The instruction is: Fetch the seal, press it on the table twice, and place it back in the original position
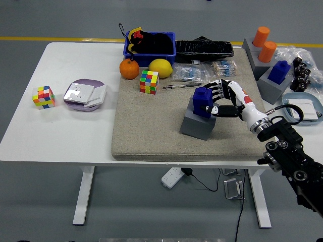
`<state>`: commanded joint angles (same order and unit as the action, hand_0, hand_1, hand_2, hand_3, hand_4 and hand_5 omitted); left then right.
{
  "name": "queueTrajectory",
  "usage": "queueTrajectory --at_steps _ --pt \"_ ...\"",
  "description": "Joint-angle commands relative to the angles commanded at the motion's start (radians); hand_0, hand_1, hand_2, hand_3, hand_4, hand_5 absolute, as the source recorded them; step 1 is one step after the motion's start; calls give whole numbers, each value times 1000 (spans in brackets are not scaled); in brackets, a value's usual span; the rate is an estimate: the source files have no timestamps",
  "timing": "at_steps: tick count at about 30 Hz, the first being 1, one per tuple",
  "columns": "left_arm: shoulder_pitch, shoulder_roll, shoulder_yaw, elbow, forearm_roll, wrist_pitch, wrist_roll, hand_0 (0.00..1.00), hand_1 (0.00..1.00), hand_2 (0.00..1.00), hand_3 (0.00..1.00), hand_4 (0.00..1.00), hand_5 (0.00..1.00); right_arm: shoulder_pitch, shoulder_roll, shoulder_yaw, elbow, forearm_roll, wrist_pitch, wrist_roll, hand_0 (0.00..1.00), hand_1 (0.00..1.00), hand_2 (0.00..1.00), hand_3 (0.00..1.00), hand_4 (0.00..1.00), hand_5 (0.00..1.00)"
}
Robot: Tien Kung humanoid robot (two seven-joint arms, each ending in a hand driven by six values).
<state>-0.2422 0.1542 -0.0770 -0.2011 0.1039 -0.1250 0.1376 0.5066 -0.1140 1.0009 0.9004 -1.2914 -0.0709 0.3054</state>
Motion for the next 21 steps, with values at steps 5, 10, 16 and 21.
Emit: queueTrajectory --at_steps 5,10,16,21 --pt "-1 1 1 0 1 -1 0 816 812 787 835 794 401 -3 -2 -3 -1 4 -1 0 473 350 357 383 692 2" --pt "-2 2 0 -1 3 -2 0 816 814 786 835 795 402 -2 -2 -12 0 7 0 1 473 351 357 381 692 2" --pt "2 2 3 0 0 -2 -1 816 812 788 835 794 400 -9 -12 -17 13 13 2 0 473 351 357 382 694 2" --pt "5 2 2 1 -1 -2 -1 816 813 787 835 792 402 -19 -24 -6 34 15 2 -2 473 352 358 383 695 2"
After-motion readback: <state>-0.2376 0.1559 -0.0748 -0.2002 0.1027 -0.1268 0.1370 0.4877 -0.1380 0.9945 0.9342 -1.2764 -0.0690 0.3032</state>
